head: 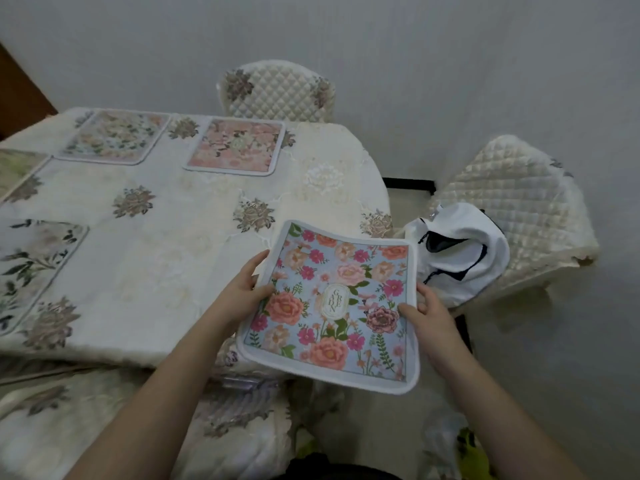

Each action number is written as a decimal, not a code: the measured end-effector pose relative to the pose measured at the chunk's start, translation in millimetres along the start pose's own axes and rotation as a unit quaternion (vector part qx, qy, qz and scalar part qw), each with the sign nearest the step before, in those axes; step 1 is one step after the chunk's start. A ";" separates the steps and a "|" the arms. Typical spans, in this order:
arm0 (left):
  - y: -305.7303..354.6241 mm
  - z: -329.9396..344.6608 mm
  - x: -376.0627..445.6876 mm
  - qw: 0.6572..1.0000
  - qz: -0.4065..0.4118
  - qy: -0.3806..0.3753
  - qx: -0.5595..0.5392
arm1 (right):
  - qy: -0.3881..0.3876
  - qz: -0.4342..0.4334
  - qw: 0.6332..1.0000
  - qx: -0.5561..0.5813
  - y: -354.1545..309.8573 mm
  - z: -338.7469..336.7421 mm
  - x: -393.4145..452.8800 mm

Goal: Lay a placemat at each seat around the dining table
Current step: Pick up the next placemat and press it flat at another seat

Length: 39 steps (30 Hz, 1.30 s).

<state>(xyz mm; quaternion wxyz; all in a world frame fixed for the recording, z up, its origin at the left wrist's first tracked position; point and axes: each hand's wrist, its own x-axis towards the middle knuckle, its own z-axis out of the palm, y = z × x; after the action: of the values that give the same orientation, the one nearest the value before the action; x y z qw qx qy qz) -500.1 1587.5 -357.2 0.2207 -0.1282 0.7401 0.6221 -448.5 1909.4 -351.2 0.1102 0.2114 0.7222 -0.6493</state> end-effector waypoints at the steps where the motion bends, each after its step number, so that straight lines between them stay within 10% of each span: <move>1: -0.9 -8.1 2.4 1.000 -0.002 0.005 0.001 | -0.010 0.001 1.000 -0.014 -3.1 7.3 6.9; 21: -27.8 -99.8 6.6 0.966 -0.069 0.222 0.110 | -0.237 0.037 0.963 -0.124 -28.0 127.1 103.0; 39: -43.8 -96.7 2.2 0.841 -0.140 0.484 0.196 | -0.452 0.069 0.873 -0.167 -20.8 160.3 156.3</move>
<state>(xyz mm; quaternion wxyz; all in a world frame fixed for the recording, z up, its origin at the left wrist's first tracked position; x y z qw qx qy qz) -497.9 1484.6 -383.7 -0.0608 -0.4693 0.8333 0.2857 -614.9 1775.5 -421.8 0.5032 -0.0774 0.6745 -0.5347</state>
